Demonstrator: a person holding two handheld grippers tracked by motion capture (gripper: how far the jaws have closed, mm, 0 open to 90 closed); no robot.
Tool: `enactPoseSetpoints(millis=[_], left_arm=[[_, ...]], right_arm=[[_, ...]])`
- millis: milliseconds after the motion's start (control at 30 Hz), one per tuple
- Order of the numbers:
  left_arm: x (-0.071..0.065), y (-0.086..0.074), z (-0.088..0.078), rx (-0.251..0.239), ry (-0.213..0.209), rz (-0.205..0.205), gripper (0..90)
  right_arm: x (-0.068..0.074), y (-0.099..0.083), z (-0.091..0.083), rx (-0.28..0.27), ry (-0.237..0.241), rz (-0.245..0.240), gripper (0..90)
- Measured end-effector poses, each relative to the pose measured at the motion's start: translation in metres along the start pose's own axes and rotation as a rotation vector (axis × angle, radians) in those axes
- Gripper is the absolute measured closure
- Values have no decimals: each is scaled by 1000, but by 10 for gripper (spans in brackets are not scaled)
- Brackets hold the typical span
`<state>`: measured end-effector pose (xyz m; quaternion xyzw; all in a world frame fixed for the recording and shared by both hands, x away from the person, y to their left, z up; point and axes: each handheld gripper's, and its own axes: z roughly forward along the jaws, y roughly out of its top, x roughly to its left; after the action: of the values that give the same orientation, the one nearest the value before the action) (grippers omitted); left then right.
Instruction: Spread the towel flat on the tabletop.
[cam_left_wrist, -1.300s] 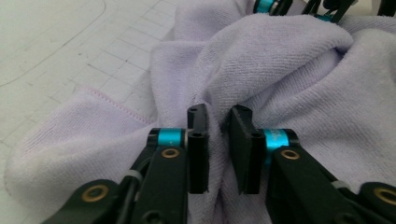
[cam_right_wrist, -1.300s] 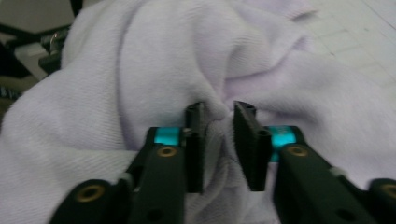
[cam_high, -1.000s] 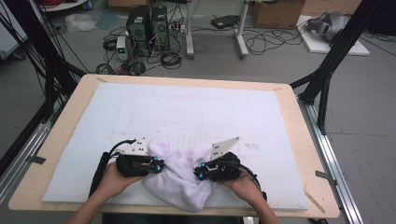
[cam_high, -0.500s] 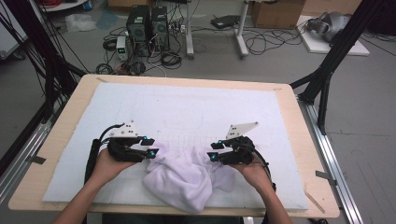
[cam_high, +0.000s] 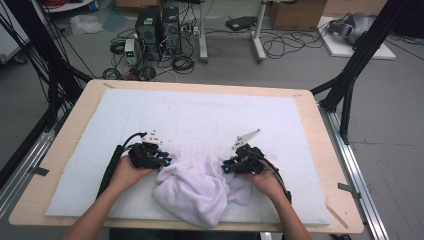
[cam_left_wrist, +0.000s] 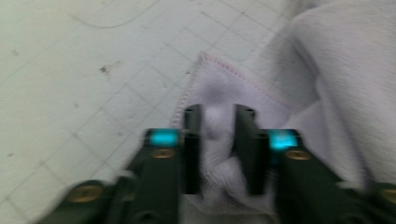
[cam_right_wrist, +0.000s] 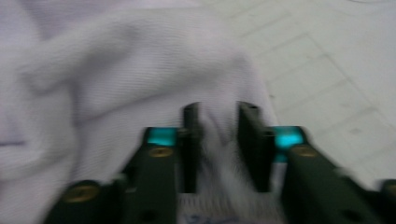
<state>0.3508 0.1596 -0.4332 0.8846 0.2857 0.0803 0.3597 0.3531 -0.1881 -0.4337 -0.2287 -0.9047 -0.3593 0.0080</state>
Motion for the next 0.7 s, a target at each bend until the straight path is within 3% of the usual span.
enactPoseSetpoints(millis=[33,100,133,167,233,267,300,367,400,500,567,667,700], left_arm=[[-2,1,0,2,12,7,818],[-3,3,-4,-23,45,12,826],[-2,3,-8,-47,66,4,831],[0,4,-14,-82,81,-7,831],[7,9,-35,-174,123,-55,832],[7,9,-35,-174,123,-55,833],[11,13,-45,-218,141,-74,833],[15,17,-62,-285,168,-94,834],[16,19,-70,-314,189,-97,834],[20,20,-90,-386,208,-124,834],[21,16,-95,-380,199,-129,833],[22,3,-88,-308,202,-126,826],[26,-9,-79,-271,201,-145,823]], right_arm=[[1,2,1,5,7,-19,832],[2,4,0,-3,1,-24,836],[2,10,-9,-35,-42,-51,839],[2,10,-9,-35,-42,-51,839],[3,24,-29,-86,-113,-79,842],[3,24,-29,-86,-113,-79,842],[0,35,-48,-144,-156,-96,844],[-1,39,-54,-158,-164,-100,848],[-1,50,-73,-210,-211,-128,848],[-1,56,-86,-251,-217,-132,848],[2,56,-93,-279,-212,-131,848],[6,46,-80,-220,-194,-148,848],[11,35,-68,-174,-174,-149,847]])
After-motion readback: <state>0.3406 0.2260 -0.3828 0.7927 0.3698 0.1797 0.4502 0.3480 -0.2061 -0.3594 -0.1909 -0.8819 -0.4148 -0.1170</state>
